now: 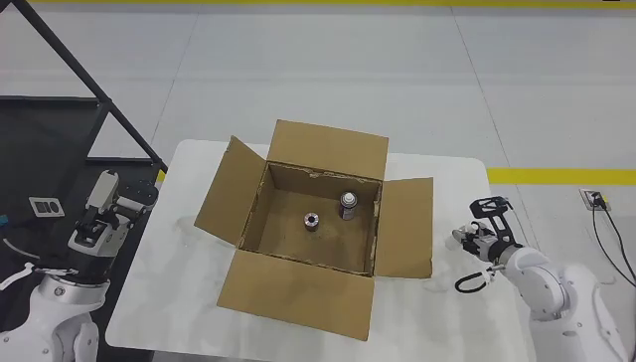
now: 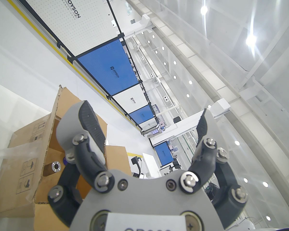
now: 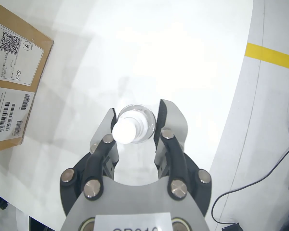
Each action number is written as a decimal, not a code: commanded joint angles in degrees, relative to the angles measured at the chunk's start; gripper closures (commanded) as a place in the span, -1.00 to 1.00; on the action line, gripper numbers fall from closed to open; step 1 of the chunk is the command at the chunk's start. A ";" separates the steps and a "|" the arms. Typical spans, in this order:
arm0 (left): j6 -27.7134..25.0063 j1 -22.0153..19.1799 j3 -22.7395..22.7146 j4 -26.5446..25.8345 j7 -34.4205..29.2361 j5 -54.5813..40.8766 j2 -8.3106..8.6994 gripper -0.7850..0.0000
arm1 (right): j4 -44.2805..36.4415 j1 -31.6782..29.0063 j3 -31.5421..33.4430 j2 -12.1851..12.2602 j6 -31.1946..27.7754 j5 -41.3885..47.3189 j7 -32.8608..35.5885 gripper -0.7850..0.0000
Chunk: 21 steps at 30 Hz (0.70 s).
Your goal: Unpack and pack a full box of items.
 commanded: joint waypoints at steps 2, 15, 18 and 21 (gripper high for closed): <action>0.00 0.00 0.00 0.00 0.00 0.00 0.00 -1.00 | -1.56 -0.31 0.43 0.22 0.42 0.49 -0.07 1.00; 0.00 0.00 0.00 0.00 0.00 0.00 0.00 -1.00 | -37.14 -4.44 3.54 1.02 9.49 -1.36 1.86 1.00; 0.00 0.00 0.00 0.00 0.00 0.00 0.00 -1.00 | -43.20 -3.43 0.15 1.02 9.32 -1.48 2.22 1.00; 0.00 0.00 0.00 0.00 0.00 0.00 0.00 -1.00 | -44.88 -1.01 -5.91 1.02 6.51 -0.83 3.77 1.00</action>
